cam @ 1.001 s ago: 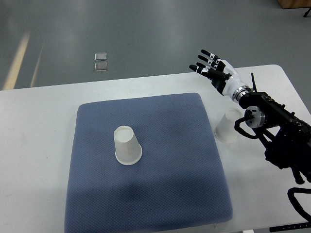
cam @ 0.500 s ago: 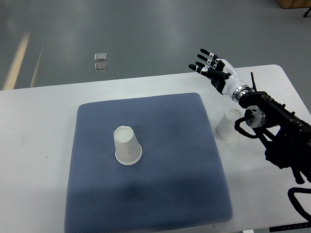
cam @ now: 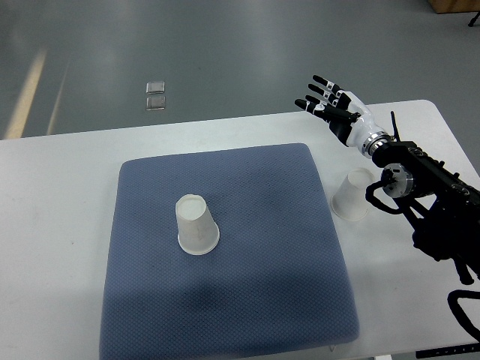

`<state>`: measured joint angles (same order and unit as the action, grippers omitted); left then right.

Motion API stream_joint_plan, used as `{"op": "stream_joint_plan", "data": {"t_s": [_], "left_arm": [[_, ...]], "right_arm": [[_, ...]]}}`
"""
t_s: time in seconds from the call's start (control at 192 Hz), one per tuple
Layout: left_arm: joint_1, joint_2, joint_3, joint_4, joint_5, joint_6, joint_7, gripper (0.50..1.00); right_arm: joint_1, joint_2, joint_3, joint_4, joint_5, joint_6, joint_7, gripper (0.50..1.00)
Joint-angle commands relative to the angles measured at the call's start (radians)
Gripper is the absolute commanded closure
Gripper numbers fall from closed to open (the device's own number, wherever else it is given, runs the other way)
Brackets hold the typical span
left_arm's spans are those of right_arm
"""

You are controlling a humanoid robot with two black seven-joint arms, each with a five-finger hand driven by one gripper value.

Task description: Stack paper cups

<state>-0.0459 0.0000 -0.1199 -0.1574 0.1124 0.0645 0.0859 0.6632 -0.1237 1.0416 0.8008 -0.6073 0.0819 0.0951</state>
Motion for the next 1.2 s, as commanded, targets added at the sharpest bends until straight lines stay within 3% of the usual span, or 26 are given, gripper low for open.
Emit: {"op": "stream_joint_plan", "data": {"t_s": [0.0, 0.261, 0.584, 0.735, 0.74, 0.75, 0.902, 1.011, 1.193], "left_arm": [[0.000, 0.000, 0.000, 0.001, 0.000, 0.000, 0.000, 0.500], [0.000, 0.000, 0.000, -0.001, 0.000, 0.000, 0.000, 0.500], [0.000, 0.000, -0.001, 0.001, 0.000, 0.000, 0.000, 0.500], [0.000, 0.000, -0.001, 0.001, 0.000, 0.000, 0.000, 0.500], [0.000, 0.000, 0.000, 0.001, 0.001, 0.000, 0.000, 0.500], [0.000, 0.000, 0.000, -0.001, 0.000, 0.000, 0.000, 0.500], [0.000, 0.000, 0.000, 0.001, 0.000, 0.000, 0.000, 0.500], [0.000, 0.000, 0.000, 0.001, 0.000, 0.000, 0.000, 0.500], [0.000, 0.000, 0.000, 0.001, 0.001, 0.000, 0.000, 0.500]], "right_arm": [[0.003, -0.007, 0.000, 0.000, 0.000, 0.001, 0.000, 0.576], [0.007, -0.033, 0.000, 0.005, 0.000, 0.009, -0.002, 0.576], [0.030, -0.194, -0.032, 0.032, -0.081, 0.159, -0.002, 0.581], [0.032, -0.277, -0.078, 0.098, -0.167, 0.206, 0.014, 0.585], [0.032, -0.330, -0.115, 0.142, -0.227, 0.214, 0.029, 0.587], [0.032, -0.343, -0.124, 0.153, -0.241, 0.214, 0.034, 0.587], [0.059, -0.467, -0.238, 0.258, -0.413, 0.217, 0.077, 0.587], [0.099, -0.574, -0.379, 0.360, -0.542, 0.217, 0.143, 0.595], [0.147, -0.648, -0.476, 0.459, -0.738, 0.206, 0.178, 0.595]]}}
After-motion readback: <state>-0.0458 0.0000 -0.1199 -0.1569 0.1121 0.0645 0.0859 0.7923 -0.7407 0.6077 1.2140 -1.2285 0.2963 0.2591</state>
